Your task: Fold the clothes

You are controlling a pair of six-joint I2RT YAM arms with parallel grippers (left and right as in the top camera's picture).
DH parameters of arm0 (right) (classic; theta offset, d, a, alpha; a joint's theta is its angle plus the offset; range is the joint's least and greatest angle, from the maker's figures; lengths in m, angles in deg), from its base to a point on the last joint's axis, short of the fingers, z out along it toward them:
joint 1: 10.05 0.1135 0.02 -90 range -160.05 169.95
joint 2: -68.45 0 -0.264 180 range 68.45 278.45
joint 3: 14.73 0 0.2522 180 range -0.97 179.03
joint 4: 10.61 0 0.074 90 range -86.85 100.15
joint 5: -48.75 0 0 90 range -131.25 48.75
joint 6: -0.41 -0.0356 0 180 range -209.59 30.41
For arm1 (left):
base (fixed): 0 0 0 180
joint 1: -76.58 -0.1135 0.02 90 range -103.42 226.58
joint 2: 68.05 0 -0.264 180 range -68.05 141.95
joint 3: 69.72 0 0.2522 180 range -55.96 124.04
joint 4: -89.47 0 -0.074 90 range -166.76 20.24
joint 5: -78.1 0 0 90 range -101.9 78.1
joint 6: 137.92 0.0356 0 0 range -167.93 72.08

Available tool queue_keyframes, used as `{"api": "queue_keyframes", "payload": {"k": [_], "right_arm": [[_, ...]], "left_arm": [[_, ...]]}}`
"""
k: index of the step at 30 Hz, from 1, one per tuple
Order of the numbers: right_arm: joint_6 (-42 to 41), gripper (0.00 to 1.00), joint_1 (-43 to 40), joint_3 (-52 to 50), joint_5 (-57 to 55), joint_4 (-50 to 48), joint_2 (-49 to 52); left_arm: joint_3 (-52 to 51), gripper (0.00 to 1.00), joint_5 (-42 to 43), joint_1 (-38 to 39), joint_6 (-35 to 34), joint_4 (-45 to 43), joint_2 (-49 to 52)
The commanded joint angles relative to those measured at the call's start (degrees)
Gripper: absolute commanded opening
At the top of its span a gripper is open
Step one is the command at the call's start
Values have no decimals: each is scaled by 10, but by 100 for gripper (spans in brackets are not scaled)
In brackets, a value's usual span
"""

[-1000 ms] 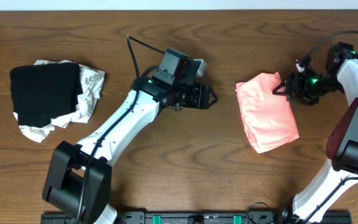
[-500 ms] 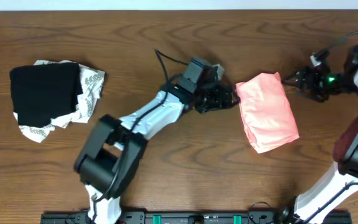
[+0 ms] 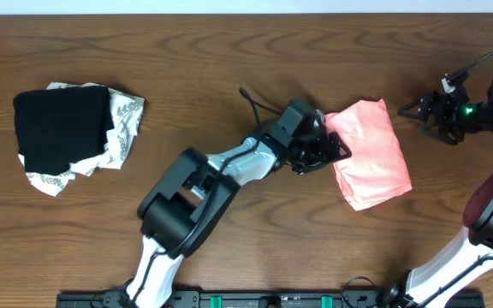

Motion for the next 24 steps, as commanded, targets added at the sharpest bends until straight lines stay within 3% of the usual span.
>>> {"api": "queue_keyframes", "payload": {"k": [1,10,15,21,24], "right_arm": [[-6,90,0,11,3,1,-14],[-6,89,0,11,3,2,-13],[-6,89,0,11,3,2,-14],[-6,88,0,11,3,8,-14],[-6,87,0,11,-1,17,-14]], "left_arm": [[3,81,17,-3,-44,-30,29],[3,80,13,11,-52,-89,50],[3,59,-5,24,-5,-91,50],[4,55,-31,31,8,-91,50],[4,43,-32,31,14,-91,50]]}}
